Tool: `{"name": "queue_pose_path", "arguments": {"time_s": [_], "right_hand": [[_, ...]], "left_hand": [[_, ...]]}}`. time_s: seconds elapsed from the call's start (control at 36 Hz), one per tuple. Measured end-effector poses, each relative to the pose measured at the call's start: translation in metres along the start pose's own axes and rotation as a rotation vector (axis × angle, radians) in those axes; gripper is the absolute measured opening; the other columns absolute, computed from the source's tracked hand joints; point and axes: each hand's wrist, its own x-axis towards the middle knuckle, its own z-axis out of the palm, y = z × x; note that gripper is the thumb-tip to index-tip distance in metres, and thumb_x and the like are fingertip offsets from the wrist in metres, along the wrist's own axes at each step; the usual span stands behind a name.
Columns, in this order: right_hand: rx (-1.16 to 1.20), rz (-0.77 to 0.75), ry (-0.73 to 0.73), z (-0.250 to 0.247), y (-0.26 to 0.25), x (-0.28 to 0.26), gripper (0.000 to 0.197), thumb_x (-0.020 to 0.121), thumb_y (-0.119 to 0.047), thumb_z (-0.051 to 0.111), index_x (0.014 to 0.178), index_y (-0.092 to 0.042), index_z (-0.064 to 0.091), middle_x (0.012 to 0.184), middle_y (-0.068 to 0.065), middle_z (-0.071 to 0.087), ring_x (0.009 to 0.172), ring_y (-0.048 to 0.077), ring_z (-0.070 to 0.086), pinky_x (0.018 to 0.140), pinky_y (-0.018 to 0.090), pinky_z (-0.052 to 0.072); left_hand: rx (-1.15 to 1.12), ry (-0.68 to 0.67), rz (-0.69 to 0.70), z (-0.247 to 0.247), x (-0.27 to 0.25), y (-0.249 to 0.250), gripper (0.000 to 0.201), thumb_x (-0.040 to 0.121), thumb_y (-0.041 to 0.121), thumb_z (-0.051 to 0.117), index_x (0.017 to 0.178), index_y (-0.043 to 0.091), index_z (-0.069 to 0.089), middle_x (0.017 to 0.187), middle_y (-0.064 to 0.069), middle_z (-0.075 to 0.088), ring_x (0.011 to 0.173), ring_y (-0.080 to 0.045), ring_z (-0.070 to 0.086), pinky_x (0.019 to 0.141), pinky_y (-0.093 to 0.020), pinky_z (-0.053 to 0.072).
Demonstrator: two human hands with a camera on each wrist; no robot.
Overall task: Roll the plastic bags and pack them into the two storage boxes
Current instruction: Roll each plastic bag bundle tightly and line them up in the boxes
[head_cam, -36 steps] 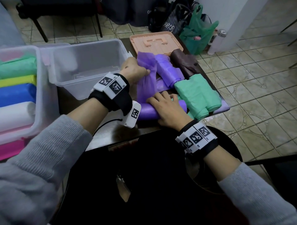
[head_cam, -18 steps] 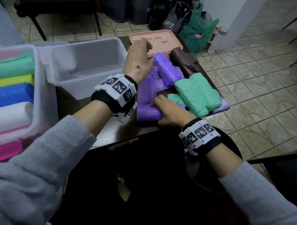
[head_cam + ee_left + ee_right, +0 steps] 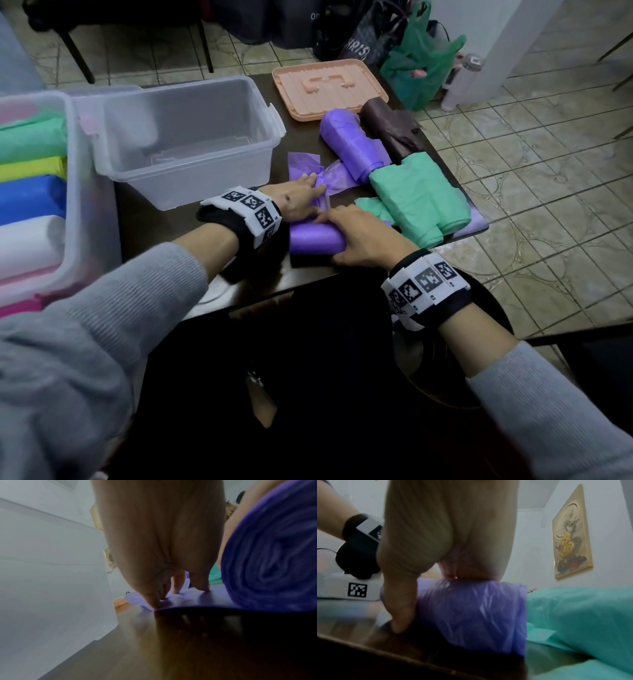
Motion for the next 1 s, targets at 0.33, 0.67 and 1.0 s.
{"name": "queue_pose_path", "arguments": {"time_s": [0.33,0.67,1.0], "right_hand": [[0.112,-0.006,0.047,0.001,-0.006,0.001,0.06,0.062,-0.021,0.079,0.114,-0.012,0.05,0.11,0.009,0.062,0.098,0.028,0.055,0.08,0.033,0.041],[0.173,-0.062,-0.012,-0.006,-0.005,0.005,0.06,0.071,-0.039,0.079,0.122,-0.014,0.061,0.096,0.003,0.044,0.088,0.016,0.043,0.071,0.018,0.026],[0.171,0.043,-0.022,-0.02,0.005,0.016,0.045,0.083,-0.043,0.067,0.106,-0.005,0.063,0.101,0.01,0.064,0.093,0.026,0.056,0.078,0.034,0.041]], "left_hand": [[-0.064,0.005,0.046,-0.001,-0.003,-0.01,0.058,0.099,0.029,0.043,0.15,0.015,0.02,0.158,-0.015,0.003,0.146,-0.028,0.011,0.115,-0.033,0.014],[-0.259,0.144,0.058,-0.001,-0.007,-0.015,0.069,0.08,0.019,0.073,0.141,0.015,0.041,0.149,-0.005,0.037,0.136,-0.021,0.037,0.106,-0.022,0.026],[-0.271,0.249,0.002,-0.028,-0.043,0.001,0.016,0.082,0.018,0.07,0.097,0.013,0.074,0.094,-0.007,0.072,0.08,-0.014,0.058,0.07,-0.021,0.038]]}}
